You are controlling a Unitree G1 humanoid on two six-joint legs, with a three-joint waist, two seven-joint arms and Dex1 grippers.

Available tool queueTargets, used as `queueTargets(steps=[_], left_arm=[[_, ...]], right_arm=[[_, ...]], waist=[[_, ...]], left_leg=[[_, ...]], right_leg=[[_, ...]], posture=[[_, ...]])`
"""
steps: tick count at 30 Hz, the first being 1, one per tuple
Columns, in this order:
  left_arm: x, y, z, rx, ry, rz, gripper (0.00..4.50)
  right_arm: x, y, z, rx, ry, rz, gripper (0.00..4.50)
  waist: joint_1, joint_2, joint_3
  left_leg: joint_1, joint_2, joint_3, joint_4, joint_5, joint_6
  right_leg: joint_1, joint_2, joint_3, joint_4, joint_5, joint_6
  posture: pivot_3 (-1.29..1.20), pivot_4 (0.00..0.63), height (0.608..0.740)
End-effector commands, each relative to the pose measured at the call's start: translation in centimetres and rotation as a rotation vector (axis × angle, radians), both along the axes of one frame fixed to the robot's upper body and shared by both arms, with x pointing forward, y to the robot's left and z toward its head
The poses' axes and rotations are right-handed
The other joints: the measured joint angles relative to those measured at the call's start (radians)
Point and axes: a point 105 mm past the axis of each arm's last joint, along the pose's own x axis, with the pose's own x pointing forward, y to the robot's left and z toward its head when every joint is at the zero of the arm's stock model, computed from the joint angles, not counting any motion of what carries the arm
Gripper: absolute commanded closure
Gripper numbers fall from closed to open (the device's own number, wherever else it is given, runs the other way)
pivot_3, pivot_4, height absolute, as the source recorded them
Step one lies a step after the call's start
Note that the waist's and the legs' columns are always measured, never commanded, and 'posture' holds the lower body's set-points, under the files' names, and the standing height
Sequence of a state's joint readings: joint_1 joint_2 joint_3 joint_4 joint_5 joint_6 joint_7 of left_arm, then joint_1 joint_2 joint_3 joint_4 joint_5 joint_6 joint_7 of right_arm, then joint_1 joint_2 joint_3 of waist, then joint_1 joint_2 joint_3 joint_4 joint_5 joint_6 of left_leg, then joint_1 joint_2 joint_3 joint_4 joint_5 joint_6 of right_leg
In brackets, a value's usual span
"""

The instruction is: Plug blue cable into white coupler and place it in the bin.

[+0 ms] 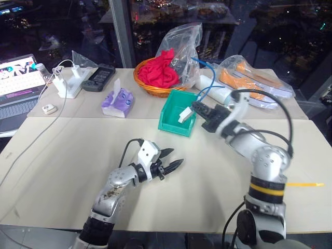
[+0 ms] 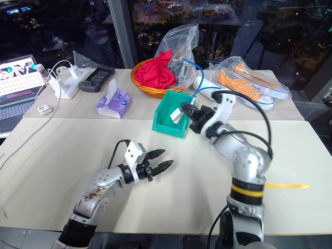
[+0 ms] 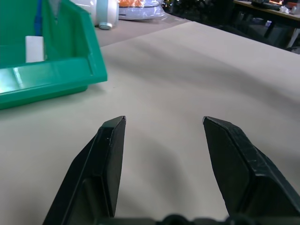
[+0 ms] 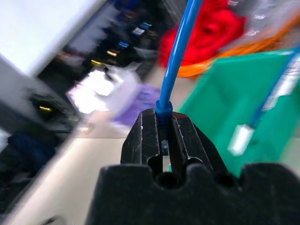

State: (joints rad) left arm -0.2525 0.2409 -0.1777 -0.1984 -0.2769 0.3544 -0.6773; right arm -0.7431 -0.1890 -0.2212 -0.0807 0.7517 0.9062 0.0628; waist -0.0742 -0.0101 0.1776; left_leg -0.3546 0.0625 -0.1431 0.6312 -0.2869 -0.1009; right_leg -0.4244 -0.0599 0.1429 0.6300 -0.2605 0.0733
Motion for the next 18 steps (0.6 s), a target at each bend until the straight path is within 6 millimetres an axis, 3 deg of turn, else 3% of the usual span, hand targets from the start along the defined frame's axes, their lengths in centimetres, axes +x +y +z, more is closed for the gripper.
queueTargets(steps=[1, 4, 6, 11, 16, 18], left_arm=[[-0.3, -0.1, 0.8, -0.022, -0.029, -0.003, 1.65], [-0.3, -0.1, 0.8, -0.019, -0.031, 0.000, 1.65], [-0.3, -0.1, 0.9, -0.020, -0.033, 0.002, 1.60], [-0.3, 0.2, 0.9, -0.020, -0.035, 0.012, 1.60], [0.4, 1.9, 1.4, -0.020, -0.059, 0.100, 1.60], [1.1, 3.7, 2.0, -0.026, -0.078, 0.198, 1.60]], right_arm=[[1.5, 0.6, 0.8, -0.042, -0.047, -0.037, 4.50], [2.4, 0.6, 0.4, -0.060, -0.031, -0.069, 4.50], [2.6, 0.0, 0.9, -0.026, -0.053, -0.108, 3.57], [1.2, -1.4, 5.1, 0.176, -0.185, -0.106, 2.01], [0.0, -2.9, 5.0, 0.175, -0.195, -0.085, 0.26], [-1.1, -3.7, 4.5, 0.093, -0.216, -0.084, 0.04]], waist=[[0.000, 0.000, 0.000], [0.000, 0.000, 0.000], [0.002, 0.000, 0.000], [0.003, 0.001, 0.000], [0.002, 0.001, 0.000], [0.002, 0.001, 0.000]], left_leg=[[0.000, 0.000, 0.000, 0.000, 0.000, 0.000], [-0.001, 0.000, 0.000, 0.001, 0.002, -0.004], [-0.001, 0.000, 0.000, 0.001, 0.003, -0.005], [-0.001, 0.000, 0.000, 0.001, 0.003, -0.005], [-0.001, 0.000, 0.000, 0.001, 0.002, -0.004], [-0.001, 0.000, 0.000, 0.001, 0.002, -0.003]], right_leg=[[0.000, 0.000, 0.000, 0.000, 0.000, 0.000], [0.000, 0.000, 0.000, 0.000, 0.000, 0.000], [0.000, 0.000, 0.000, 0.000, 0.000, 0.000], [0.000, -0.001, -0.001, 0.000, 0.000, 0.000], [0.000, -0.001, -0.001, 0.001, 0.000, 0.000], [0.000, -0.001, -0.001, 0.001, 0.000, 0.000]], posture=[[0.00, 0.150, 0.722], [0.00, 0.150, 0.722], [0.00, 0.150, 0.722], [0.00, 0.150, 0.722], [0.00, 0.150, 0.722], [0.00, 0.150, 0.722]])
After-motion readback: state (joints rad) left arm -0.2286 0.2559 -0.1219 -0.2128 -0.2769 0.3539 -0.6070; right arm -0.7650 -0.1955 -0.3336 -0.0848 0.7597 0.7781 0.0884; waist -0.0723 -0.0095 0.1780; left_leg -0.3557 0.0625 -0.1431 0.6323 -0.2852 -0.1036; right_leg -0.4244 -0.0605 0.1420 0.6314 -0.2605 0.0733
